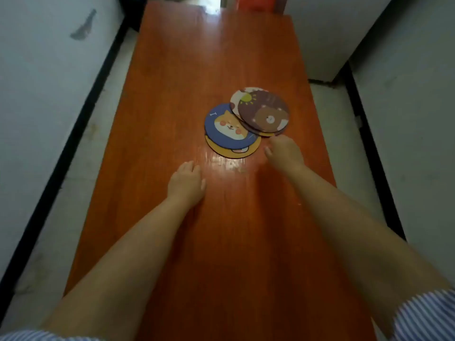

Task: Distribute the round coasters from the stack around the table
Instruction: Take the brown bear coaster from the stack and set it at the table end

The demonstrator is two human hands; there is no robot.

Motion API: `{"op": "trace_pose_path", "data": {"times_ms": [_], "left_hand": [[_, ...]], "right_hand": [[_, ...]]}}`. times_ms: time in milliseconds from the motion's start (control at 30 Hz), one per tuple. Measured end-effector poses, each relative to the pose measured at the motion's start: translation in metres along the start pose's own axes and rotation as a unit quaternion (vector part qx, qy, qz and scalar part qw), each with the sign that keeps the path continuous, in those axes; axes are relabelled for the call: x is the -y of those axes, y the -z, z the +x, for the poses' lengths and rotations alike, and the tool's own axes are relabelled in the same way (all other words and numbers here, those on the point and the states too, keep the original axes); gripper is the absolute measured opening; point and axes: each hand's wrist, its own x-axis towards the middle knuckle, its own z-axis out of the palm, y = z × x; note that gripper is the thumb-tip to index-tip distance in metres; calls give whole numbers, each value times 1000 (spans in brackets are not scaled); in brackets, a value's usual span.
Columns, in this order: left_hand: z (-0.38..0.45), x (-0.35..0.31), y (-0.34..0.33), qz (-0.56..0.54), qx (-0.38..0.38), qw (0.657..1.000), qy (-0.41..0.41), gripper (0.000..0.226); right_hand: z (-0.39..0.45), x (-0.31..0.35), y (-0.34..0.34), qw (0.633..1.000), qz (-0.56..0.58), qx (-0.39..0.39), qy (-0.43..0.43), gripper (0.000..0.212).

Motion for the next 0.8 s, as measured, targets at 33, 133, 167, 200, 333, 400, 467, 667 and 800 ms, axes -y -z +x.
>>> {"op": "trace_pose_path", "data": {"times_ms": [33, 133, 167, 200, 333, 400, 467, 667, 800], "left_hand": [[5, 0, -3, 1, 6, 1000, 2, 49], [22, 8, -21, 15, -17, 1000, -19, 54], [25, 12, -25, 18, -21, 999, -25, 55], [26, 15, -28, 16, -29, 999, -36, 55], [22, 17, -32, 1, -64, 997, -49, 52], [22, 15, -32, 0, -70, 996, -49, 52], [21, 15, -32, 1, -75, 996, -47, 51], [20, 15, -32, 5, -76, 996, -41, 50], [21, 14, -30, 8, -83, 996, -41, 49]], "right_hand": [[12, -3, -3, 1000, 3, -3, -6, 20], [53, -16, -17, 1000, 19, -22, 7, 32], [65, -19, -24, 999, 20, -18, 17, 33], [74, -21, -29, 999, 14, -13, 29, 32], [87, -36, -40, 996, 6, -30, 88, 31], [86, -42, -42, 993, 17, -59, 104, 31], [92, -44, -39, 993, 25, -67, 93, 33], [97, -41, -38, 985, -55, -61, 151, 23], [96, -34, -34, 989, -60, -69, 118, 16]]}}
